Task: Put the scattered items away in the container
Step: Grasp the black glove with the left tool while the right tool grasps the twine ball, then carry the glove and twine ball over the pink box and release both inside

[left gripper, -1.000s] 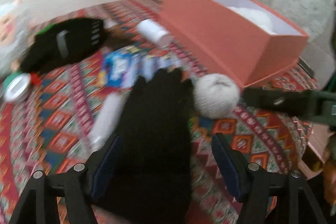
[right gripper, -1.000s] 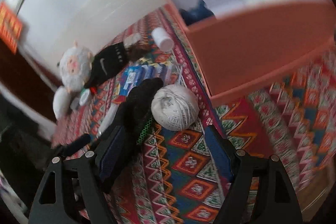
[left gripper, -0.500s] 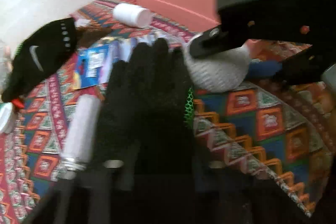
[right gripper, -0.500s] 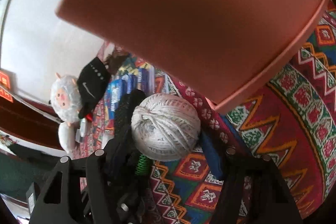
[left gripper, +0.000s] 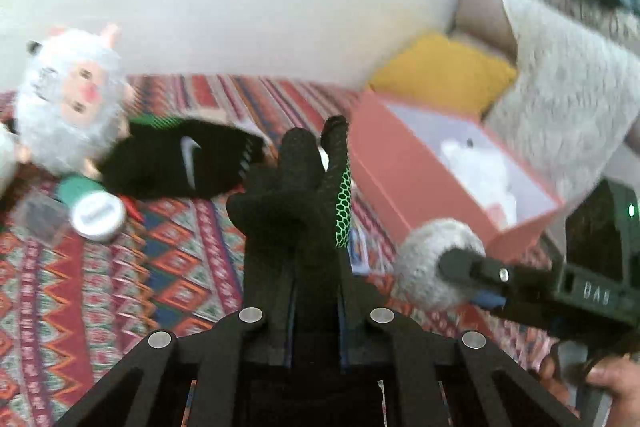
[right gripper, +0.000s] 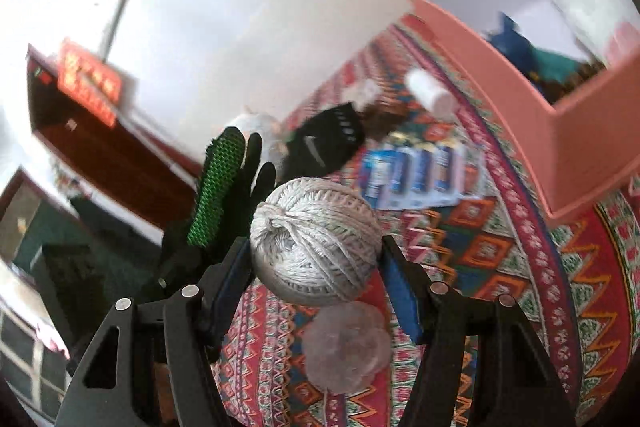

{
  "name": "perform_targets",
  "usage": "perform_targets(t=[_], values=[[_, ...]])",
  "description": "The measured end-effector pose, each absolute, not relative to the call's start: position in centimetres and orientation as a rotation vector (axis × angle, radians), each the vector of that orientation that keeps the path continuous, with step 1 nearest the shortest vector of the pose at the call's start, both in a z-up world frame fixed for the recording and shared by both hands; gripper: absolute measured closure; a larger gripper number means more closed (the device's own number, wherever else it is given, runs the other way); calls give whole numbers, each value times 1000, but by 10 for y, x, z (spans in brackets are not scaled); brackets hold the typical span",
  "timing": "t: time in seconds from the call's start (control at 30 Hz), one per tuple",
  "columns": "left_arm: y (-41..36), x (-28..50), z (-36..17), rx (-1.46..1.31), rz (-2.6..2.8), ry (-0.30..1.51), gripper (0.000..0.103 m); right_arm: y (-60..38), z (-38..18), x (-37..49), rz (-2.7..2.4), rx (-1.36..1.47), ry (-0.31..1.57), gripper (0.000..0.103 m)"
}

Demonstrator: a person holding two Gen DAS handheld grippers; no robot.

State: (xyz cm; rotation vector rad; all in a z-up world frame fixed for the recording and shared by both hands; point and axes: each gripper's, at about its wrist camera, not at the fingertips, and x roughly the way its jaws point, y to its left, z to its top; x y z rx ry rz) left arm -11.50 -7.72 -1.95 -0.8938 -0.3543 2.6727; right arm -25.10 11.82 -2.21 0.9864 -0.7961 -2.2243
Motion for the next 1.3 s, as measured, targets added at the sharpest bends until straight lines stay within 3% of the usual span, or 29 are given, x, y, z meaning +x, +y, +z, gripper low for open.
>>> perform_targets(t=[0.47,0.73,0.97,1.3], values=[[-152,-61,19,-756,2812,-499,93,51,45,-219,-2298,762,-528,36],[-163,-40,59,-654,2890,-460,93,22,104,-194,-2276,591,-405,36],[-127,-42,119,-520,2917,-330,93,53,164,-179,-2288,397,-447,36],[-11,-97,173,-461,2775,-154,93,189,247,-151,-2571,3,-556,36]])
